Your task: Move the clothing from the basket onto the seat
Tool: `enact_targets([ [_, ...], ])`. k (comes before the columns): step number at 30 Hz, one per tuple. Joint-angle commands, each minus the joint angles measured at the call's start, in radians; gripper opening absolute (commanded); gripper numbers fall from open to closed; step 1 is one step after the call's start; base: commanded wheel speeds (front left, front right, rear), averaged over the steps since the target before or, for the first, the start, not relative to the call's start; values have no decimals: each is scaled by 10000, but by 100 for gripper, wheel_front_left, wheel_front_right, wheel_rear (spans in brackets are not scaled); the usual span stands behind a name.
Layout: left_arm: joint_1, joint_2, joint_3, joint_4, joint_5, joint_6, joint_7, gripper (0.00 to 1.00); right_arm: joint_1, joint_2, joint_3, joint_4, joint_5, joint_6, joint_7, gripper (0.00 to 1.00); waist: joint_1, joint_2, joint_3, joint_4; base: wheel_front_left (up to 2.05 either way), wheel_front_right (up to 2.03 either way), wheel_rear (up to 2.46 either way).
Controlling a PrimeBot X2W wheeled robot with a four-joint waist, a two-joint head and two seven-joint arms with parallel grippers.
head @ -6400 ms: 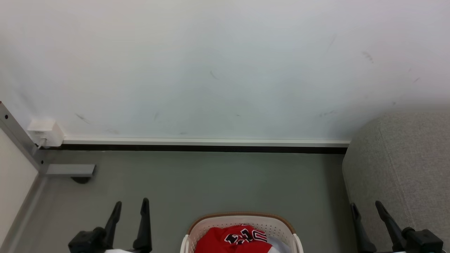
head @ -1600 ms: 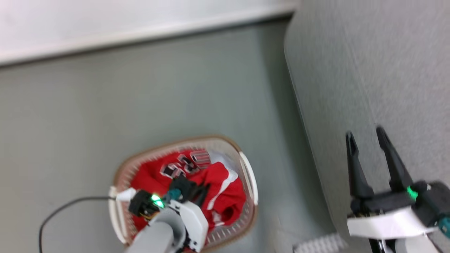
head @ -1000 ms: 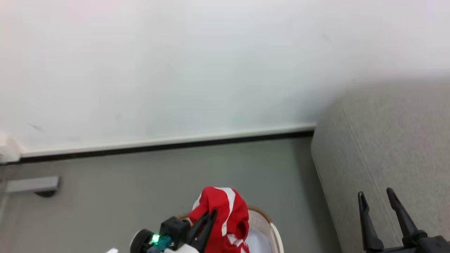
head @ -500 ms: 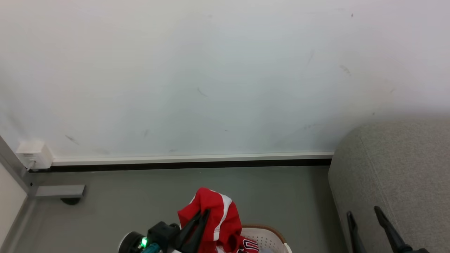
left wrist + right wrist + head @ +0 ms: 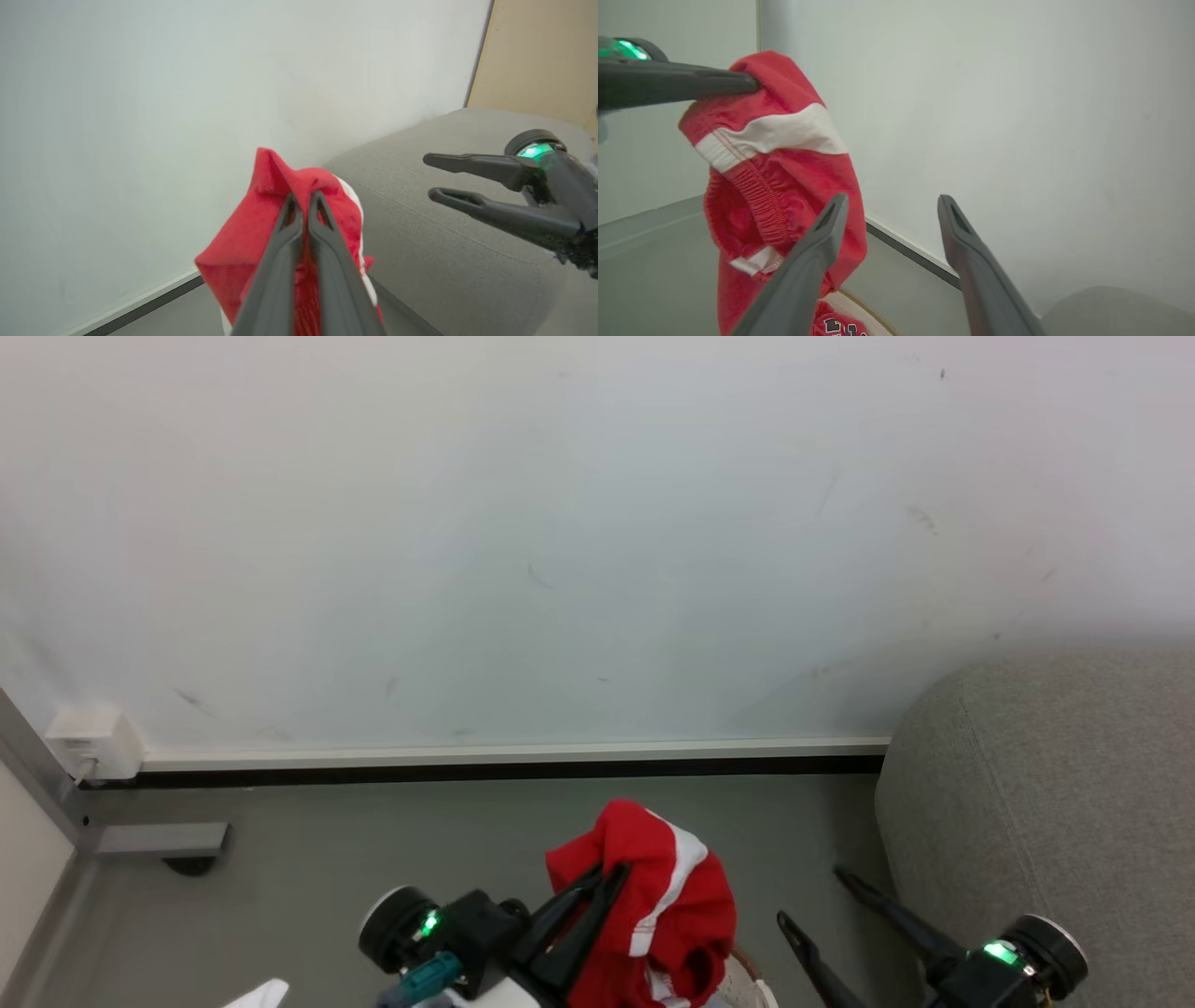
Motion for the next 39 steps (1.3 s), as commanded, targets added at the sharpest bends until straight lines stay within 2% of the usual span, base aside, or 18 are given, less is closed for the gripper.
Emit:
enact_targets([
  [1, -211, 112, -123, -216, 43, -112, 144, 0, -481, -394, 660, 11, 349, -21, 72, 100, 0, -1, -8, 4, 0, 0, 0],
  [10, -802, 297, -1284, -644, -168, -523, 738, 0, -2518, -1813, 3363, -458, 1516, -21, 777, 100, 0, -1, -95, -50, 0, 0, 0],
  [11, -802, 297, -1284, -644, -168, -523, 738, 0, -2518, -1813, 3363, -458, 1516, -21, 777, 100, 0, -1, -95, -50, 0, 0, 0],
  [16, -1254, 390, -2029, -759, -406, -595, 806, 0, -3423, -2299, 4957, -832, 2465, -21, 1425, 100, 0, -1, -65, -65, 0, 0, 0],
  [19, -1480, 324, -2361, -741, -747, -604, 723, 0, -3763, -2324, 5405, -760, 2961, -21, 1453, 100, 0, -1, -50, -71, 0, 0, 0],
  [20, -1551, 317, -2414, -705, -857, -605, 717, 0, -3828, -2286, 5467, -680, 3141, -21, 1397, 65, 0, -1, -46, -72, 0, 0, 0],
  [21, -1598, 309, -2456, -669, -920, -607, 681, 0, -3893, -2241, 5518, -608, 3266, -21, 1366, 23, 0, -1, -41, -73, 0, 0, 0],
  [22, -1632, 308, -2486, -628, -938, -609, 636, 0, -3936, -2199, 5529, -543, 3395, -21, 1263, 0, 0, -1, -34, -73, 0, 0, 0],
  [25, -1689, 347, -2484, -473, -1004, -580, 526, 0, -3885, -2107, 5402, -272, 3785, -23, 957, 0, 0, -1, -36, -79, 0, 0, 0],
  [27, -1723, 376, -2382, -365, -879, -427, 327, 47, -3763, -2089, 5233, -87, 3910, -21, 756, 0, 0, -1, -32, -99, 0, 0, 0],
  [28, -1698, 409, -2392, -285, -845, -410, 272, 67, -3690, -2084, 5126, 3, 3976, -23, 662, 0, 0, -1, -36, -118, 0, 0, 0],
  [29, -1671, 437, -2390, -224, -800, -367, 222, 94, -3638, -2087, 5021, 74, 4034, -23, 598, 0, 0, -1, -34, -147, 0, 0, 0],
  [30, -1649, 437, -2324, -177, -767, -285, 127, 100, -3588, -2099, 4922, 121, 4084, -23, 540, 0, 0, -1, -21, -190, 0, 0, 0],
  [39, -1415, 263, -2271, 350, -691, 152, -330, 100, -3287, -2309, 3648, 195, 3920, -21, 235, 0, 0, -1, 219, -1015, 0, 0, 0],
])
